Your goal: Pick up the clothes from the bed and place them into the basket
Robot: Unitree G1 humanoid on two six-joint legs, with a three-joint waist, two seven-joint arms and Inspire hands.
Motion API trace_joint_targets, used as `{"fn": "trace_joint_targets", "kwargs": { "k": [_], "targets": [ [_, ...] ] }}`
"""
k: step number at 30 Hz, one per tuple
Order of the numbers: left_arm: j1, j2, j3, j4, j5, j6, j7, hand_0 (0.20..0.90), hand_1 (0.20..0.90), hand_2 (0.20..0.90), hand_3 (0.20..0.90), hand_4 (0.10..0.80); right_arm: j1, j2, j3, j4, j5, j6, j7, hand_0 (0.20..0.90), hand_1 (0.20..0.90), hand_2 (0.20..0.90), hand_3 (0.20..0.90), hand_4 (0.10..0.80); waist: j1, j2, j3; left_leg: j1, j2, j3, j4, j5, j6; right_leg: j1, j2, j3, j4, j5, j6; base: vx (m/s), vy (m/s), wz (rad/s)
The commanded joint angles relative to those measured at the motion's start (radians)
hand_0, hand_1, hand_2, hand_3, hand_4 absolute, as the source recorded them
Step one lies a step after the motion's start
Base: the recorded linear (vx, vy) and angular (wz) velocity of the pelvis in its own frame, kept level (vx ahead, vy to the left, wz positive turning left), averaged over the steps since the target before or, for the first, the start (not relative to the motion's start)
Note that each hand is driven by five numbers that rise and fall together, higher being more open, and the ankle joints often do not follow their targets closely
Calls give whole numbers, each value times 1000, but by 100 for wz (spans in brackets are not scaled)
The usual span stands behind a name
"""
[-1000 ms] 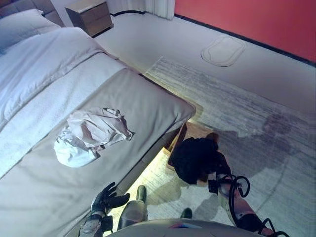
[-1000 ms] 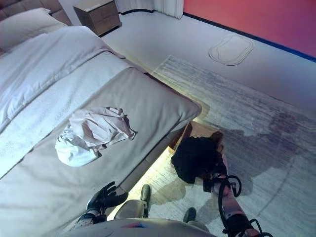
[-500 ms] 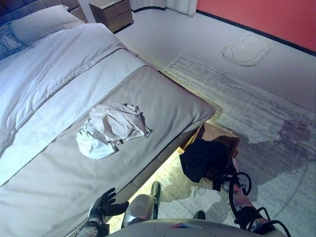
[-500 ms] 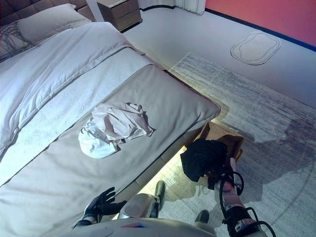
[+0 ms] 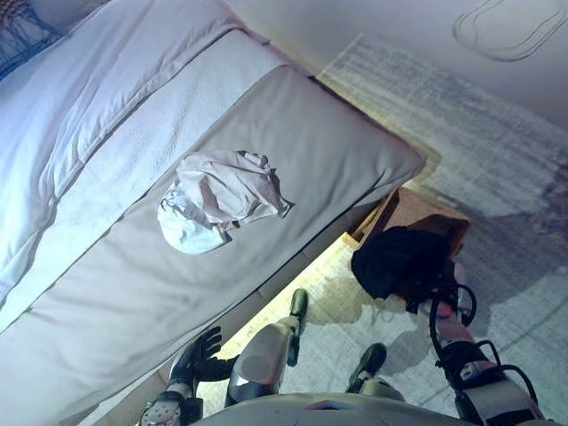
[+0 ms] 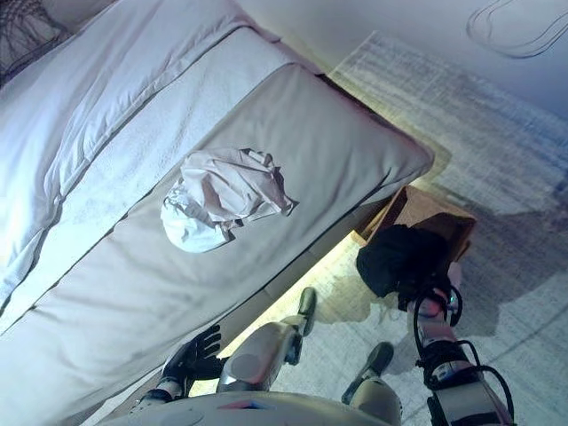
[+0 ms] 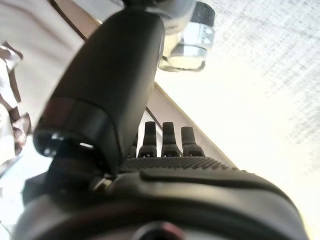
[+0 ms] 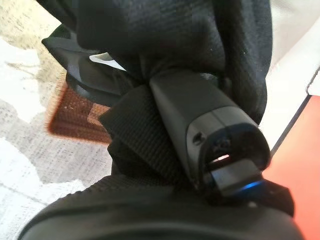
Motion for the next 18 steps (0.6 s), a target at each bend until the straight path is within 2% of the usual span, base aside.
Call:
{"fn": "trace_joint_targets", "kwargs": {
  "k": [1,5,11,15,18],
  "targets": [
    [-12,47,-37,-16,-53,-65,-19,900,900,900,900,800,-97,-110,-23,-71,7,-93,-36,300,300,300,200,100,7,-4,22,-166,4,-41,14,78,-19,10,-36,-36,99,-27,7,-96,96,0],
    [-14,30,-69,-26,-89,-111,-7,900,900,900,900,800,-159,-172,-40,-41,18,-68,-25,300,300,300,200,100,-10,33,67,-197,-6,-37,41,77,-20,-49,-58,-23,131,-23,6,-38,114,2],
    [-38,38,-82,-111,-140,-127,14,900,900,900,900,800,-267,-251,-49,11,51,-54,-45,300,300,300,200,100,-14,71,134,-266,-27,-31,84,71,2,-181,-87,2,211,-22,11,-67,36,1],
    [-49,52,-92,-167,-169,-117,21,900,900,900,900,800,-346,-296,-53,43,74,-6,-99,300,300,300,200,100,-18,101,180,-310,-39,-21,128,67,16,-267,-109,19,279,-25,8,-50,28,0],
    [-56,55,-106,-194,-187,-123,31,900,900,900,900,800,-406,-334,-69,101,111,-3,-206,300,300,300,200,100,-17,120,205,-336,-43,-12,146,63,27,-324,-124,32,319,-26,10,-48,7,1]
  ]
}}
